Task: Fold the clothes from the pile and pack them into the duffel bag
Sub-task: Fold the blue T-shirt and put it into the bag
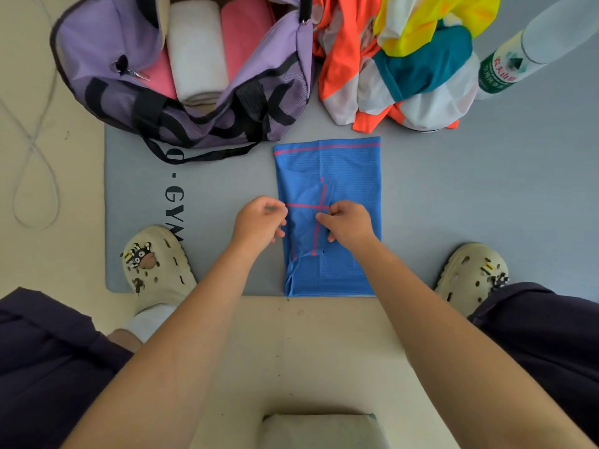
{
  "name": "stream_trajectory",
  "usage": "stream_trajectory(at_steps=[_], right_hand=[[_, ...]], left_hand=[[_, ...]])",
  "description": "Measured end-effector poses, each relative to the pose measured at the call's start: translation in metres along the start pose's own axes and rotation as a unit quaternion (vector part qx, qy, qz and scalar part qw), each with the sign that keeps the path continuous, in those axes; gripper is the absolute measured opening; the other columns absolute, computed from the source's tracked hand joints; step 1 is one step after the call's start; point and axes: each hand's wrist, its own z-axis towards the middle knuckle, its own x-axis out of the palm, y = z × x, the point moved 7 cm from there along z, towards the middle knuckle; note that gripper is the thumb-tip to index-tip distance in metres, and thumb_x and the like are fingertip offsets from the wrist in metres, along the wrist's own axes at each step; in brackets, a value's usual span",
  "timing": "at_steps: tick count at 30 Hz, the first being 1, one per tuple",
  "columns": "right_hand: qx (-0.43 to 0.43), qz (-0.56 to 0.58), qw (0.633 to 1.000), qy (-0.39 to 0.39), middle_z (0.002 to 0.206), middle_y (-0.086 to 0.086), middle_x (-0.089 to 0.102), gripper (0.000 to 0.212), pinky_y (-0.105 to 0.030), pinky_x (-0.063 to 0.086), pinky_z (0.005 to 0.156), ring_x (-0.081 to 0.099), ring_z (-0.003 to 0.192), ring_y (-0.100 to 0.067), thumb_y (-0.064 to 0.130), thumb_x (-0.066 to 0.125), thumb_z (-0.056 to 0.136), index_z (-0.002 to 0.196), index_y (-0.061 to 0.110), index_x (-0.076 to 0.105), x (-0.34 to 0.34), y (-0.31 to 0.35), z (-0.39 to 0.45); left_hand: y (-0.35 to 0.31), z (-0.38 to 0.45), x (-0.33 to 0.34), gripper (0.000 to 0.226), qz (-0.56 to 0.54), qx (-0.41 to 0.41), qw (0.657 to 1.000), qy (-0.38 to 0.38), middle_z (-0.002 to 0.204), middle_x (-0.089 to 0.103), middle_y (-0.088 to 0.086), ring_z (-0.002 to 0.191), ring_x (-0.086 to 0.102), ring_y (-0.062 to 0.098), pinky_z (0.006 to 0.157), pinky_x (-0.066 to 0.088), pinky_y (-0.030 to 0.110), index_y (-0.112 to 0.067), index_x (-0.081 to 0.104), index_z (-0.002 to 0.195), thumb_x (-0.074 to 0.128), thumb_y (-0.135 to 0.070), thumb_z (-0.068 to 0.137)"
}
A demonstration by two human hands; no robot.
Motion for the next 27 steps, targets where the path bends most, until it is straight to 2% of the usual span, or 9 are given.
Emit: stream_trajectory(at_steps=[3, 6, 8, 13, 17, 20, 22, 25, 27], right_hand=[[0.001, -0.008, 1.000, 0.000, 0.061, -0.002, 0.064, 0.030, -0.018, 0.043, 0.042, 0.052, 0.037, -0.008, 0.025, 0.072, 0.083, 0.064, 0.016, 0.051, 0.000, -0.002, -0.001], [-0.012, -0.041, 0.997, -0.068, 0.074, -0.004, 0.068, 0.020, -0.031, 0.051, 0.062, 0.059, 0.059, -0.019, 0.026, 0.069, 0.085, 0.072, 0.018, 0.056, -0.018, -0.007, -0.013], [-0.018, -0.065, 0.991, -0.119, 0.084, -0.004, 0.066, 0.016, -0.036, 0.050, 0.071, 0.060, 0.075, -0.024, 0.027, 0.069, 0.086, 0.083, 0.015, 0.058, -0.037, -0.018, -0.024], [0.027, -0.093, 0.972, -0.213, 0.102, 0.000, 0.044, 0.039, -0.025, 0.033, 0.073, 0.043, 0.085, -0.017, 0.028, 0.076, 0.082, 0.105, 0.011, 0.049, -0.069, -0.070, -0.063], [0.133, -0.064, 0.980, -0.130, 0.088, 0.000, 0.057, 0.032, -0.026, 0.032, 0.052, 0.052, 0.074, -0.019, 0.033, 0.075, 0.082, 0.094, 0.015, 0.051, -0.060, -0.115, -0.078], [0.161, -0.035, 0.982, -0.088, 0.078, -0.003, 0.065, 0.023, -0.026, 0.040, 0.061, 0.058, 0.072, -0.020, 0.033, 0.075, 0.082, 0.081, 0.015, 0.060, -0.053, -0.137, -0.086], [0.162, -0.023, 0.983, -0.079, 0.066, 0.003, 0.059, 0.025, -0.026, 0.038, 0.060, 0.054, 0.066, -0.017, 0.031, 0.075, 0.082, 0.070, 0.018, 0.058, -0.053, -0.142, -0.092], [0.147, 0.008, 0.987, -0.062, 0.056, 0.004, 0.051, 0.033, -0.026, 0.038, 0.053, 0.046, 0.053, -0.012, 0.026, 0.075, 0.082, 0.059, 0.019, 0.052, -0.052, -0.142, -0.099], [0.148, 0.113, 0.981, -0.046, 0.060, -0.001, 0.057, 0.028, -0.026, 0.047, 0.056, 0.053, 0.052, -0.013, 0.019, 0.074, 0.085, 0.064, 0.016, 0.055, -0.049, -0.143, -0.104]], left_hand=[[0.013, 0.005, 0.006, 0.026, 0.042, 0.007, 0.999, 0.000, 0.078, 0.064, 0.004, 0.056, 0.062, 0.015, 0.043, 0.044, 0.018, -0.018, 0.058, 0.091, 0.077, -0.033, 0.082], [0.016, 0.004, 0.006, 0.029, 0.093, 0.049, 0.993, -0.059, 0.071, 0.061, 0.000, 0.065, 0.065, 0.024, 0.059, 0.052, 0.032, -0.019, 0.056, 0.084, 0.079, -0.034, 0.078], [0.027, -0.008, 0.005, 0.030, 0.094, 0.051, 0.989, -0.100, 0.064, 0.060, -0.005, 0.062, 0.063, 0.020, 0.058, 0.048, 0.031, -0.022, 0.055, 0.075, 0.078, -0.040, 0.076], [0.074, -0.058, 0.010, 0.039, 0.131, -0.007, 0.984, -0.119, 0.060, 0.064, -0.009, 0.061, 0.062, 0.011, 0.057, 0.045, 0.027, -0.022, 0.062, 0.066, 0.078, -0.058, 0.068], [0.105, -0.083, 0.024, 0.040, 0.141, -0.070, 0.986, -0.056, 0.061, 0.070, 0.001, 0.063, 0.068, 0.022, 0.061, 0.051, 0.031, -0.014, 0.066, 0.066, 0.080, -0.051, 0.070], [0.117, -0.093, 0.032, 0.027, 0.032, -0.141, 0.989, -0.036, 0.064, 0.069, 0.003, 0.045, 0.065, 0.011, 0.043, 0.042, 0.015, -0.009, 0.068, 0.078, 0.081, -0.033, 0.077], [0.117, -0.095, 0.035, 0.023, -0.024, -0.183, 0.982, -0.033, 0.069, 0.068, 0.003, 0.039, 0.060, 0.005, 0.033, 0.033, 0.013, -0.009, 0.066, 0.084, 0.079, -0.027, 0.080], [0.113, -0.102, 0.040, 0.025, -0.111, -0.220, 0.969, -0.024, 0.076, 0.067, 0.007, 0.043, 0.062, 0.006, 0.035, 0.037, 0.015, -0.008, 0.062, 0.099, 0.077, -0.020, 0.084], [0.110, -0.108, 0.045, 0.026, -0.192, -0.231, 0.954, -0.008, 0.082, 0.068, 0.009, 0.049, 0.066, 0.008, 0.037, 0.043, 0.015, -0.007, 0.058, 0.103, 0.076, -0.014, 0.085]])
